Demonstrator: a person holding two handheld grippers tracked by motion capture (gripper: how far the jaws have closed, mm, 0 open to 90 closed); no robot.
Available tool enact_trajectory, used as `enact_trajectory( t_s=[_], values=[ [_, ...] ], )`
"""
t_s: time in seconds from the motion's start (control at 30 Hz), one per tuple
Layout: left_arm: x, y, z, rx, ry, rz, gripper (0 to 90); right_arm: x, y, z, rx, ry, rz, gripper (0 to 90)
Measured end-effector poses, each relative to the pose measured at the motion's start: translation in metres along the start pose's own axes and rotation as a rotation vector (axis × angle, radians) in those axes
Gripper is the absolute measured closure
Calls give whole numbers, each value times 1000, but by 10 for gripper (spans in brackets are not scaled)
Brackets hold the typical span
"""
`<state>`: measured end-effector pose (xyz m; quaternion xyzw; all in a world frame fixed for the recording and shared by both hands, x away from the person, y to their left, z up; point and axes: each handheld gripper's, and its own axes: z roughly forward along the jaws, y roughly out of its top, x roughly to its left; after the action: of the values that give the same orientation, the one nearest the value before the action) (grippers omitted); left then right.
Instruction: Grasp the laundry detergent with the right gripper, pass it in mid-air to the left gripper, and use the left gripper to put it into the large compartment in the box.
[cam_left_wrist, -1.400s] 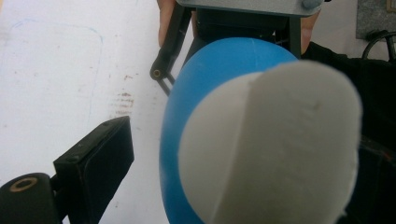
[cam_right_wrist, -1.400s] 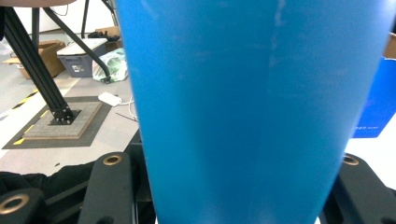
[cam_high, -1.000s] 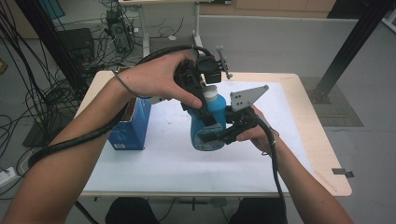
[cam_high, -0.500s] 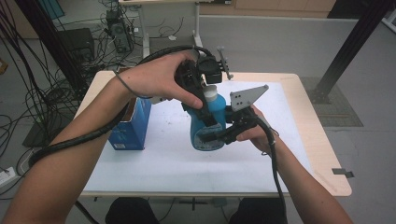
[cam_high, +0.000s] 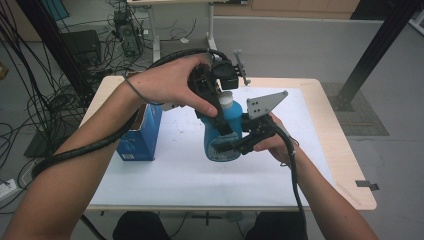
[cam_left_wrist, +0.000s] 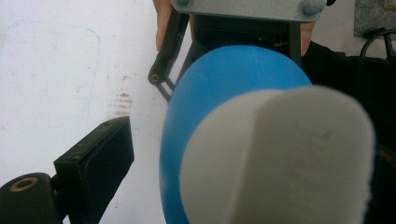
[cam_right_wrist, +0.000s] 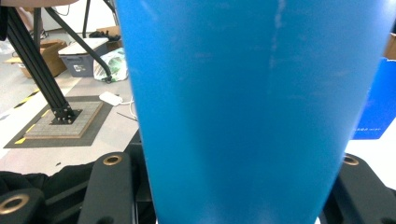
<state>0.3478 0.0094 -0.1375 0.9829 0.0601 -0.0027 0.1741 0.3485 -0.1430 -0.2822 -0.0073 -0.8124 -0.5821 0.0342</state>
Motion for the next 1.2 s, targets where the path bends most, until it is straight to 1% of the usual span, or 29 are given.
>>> enact_trajectory(
  t_s=[0.17, 0.2, 0.27, 0.4, 0.5, 0.63, 0.77, 0.93, 0.97, 1.03, 1.1, 1.2],
  values=[
    [-2, 1, -1, 2, -3, 11, 113, 0, 0, 1, 3, 1, -2, 425],
    [-1, 1, -1, 3, -4, 19, 121, 0, 0, 1, 3, 2, -1, 425],
    [-1, 1, -2, -5, -4, 13, 135, 0, 0, 1, 2, 3, -2, 425],
    [0, 1, -4, 2, -5, 14, 153, 0, 0, 1, 2, 1, -1, 425],
    [0, 2, -5, -3, -1, 3, 184, 0, 0, 0, 2, 0, -1, 425],
    [1, 3, -5, 4, -17, -6, 232, -1, 0, 1, 3, 1, 0, 425],
    [2, 4, -4, 16, -28, -24, 252, -1, -1, 1, 4, 3, -1, 425],
    [4, 5, -4, 18, -33, -35, 313, -2, -1, 2, 2, 4, -1, 425],
    [4, 6, -4, 14, -40, -45, 323, -2, -1, 2, 1, 5, -1, 425],
    [4, 6, -4, 10, -44, -41, 359, -3, -2, 1, -3, 3, 4, 425],
    [4, 6, -4, 15, -50, -43, 360, -3, -2, 1, -3, 4, 3, 425],
    [4, 7, -3, 14, -47, -38, 364, -3, -2, 0, -2, 3, 1, 426]
  ],
)
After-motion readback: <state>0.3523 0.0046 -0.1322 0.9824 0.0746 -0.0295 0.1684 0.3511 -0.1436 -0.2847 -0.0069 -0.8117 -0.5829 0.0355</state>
